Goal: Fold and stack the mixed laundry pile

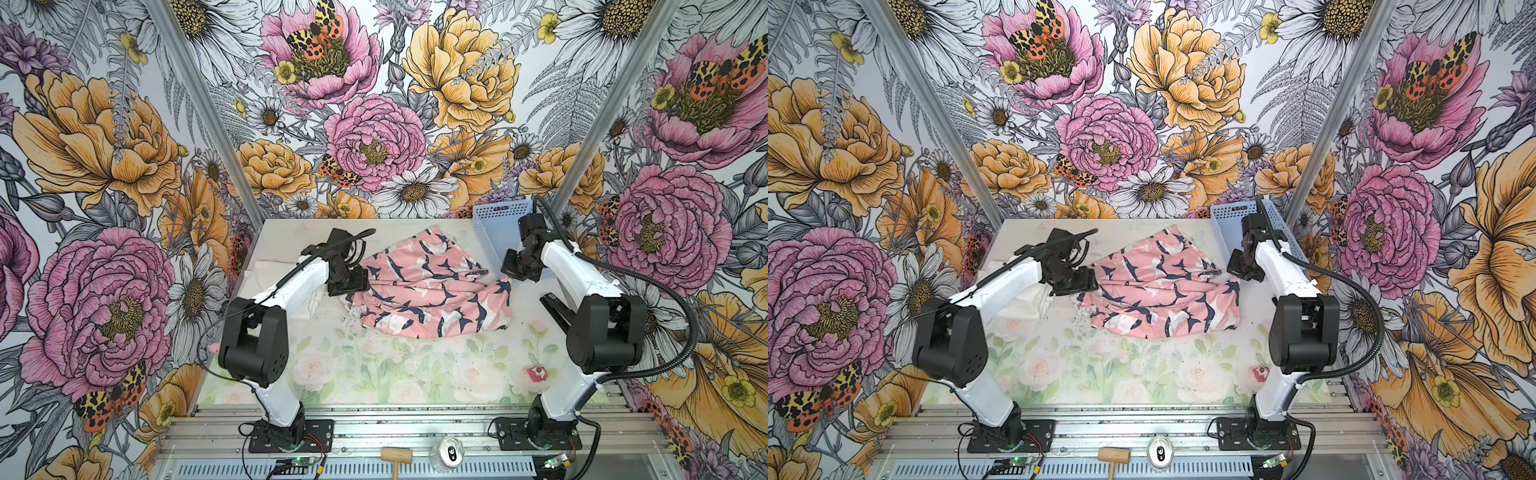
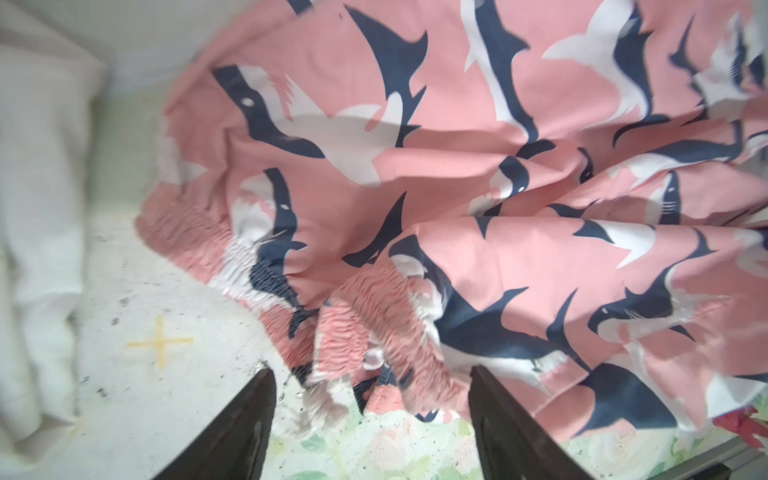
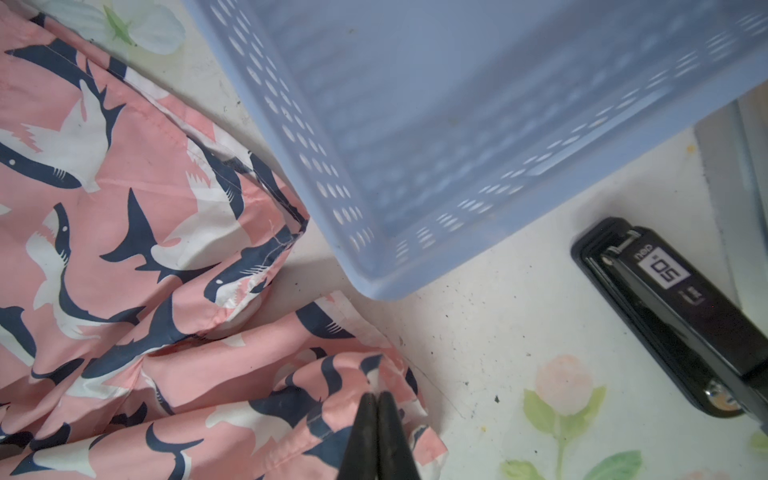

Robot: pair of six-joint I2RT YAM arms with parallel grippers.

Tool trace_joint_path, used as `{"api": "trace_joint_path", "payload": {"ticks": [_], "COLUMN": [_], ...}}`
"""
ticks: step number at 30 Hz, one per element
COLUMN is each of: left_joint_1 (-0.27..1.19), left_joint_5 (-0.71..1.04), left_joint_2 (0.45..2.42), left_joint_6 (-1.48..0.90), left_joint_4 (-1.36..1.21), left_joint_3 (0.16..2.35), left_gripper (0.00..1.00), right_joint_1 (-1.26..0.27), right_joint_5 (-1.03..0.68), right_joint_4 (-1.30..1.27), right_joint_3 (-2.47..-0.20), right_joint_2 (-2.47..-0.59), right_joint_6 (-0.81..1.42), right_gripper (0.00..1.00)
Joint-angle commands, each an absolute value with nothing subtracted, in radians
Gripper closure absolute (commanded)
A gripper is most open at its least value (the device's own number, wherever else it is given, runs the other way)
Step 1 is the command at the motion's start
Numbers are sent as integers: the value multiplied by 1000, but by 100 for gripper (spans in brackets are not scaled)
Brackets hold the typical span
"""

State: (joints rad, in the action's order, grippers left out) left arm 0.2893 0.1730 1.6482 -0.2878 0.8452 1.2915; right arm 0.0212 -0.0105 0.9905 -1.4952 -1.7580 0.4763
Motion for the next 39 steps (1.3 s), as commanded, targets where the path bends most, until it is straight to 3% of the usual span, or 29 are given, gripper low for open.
{"api": "trace_joint_path", "payload": {"ticks": [1,9,33,36,39], "left_joint_1": [286,333,356,354,354], "left_joint_5": [193,326,420,414,411], "left_joint_2": [1542,1555,1703,1720,1720], "left_joint_6": [-284,-281,-219,-237,-255], "left_joint_4": [724,534,382,365,349], "left_joint_3": [1175,1009,1057,1058,1061], "left_gripper": [28,48,48,57,73], "right_joint_1": [31,34,54,64,72], "right_joint_5": [17,7,-10,-13,-15], "right_joint_4": [970,948,928,925,919], "right_joint_3": [-1517,-1494,-1482,-1469,-1448], "right_joint_2": [-1753,-1740,-1751,-1747,-1733], "right_joint_6": [459,457,451,450,448], "right_gripper": [100,100,100,100,100]}}
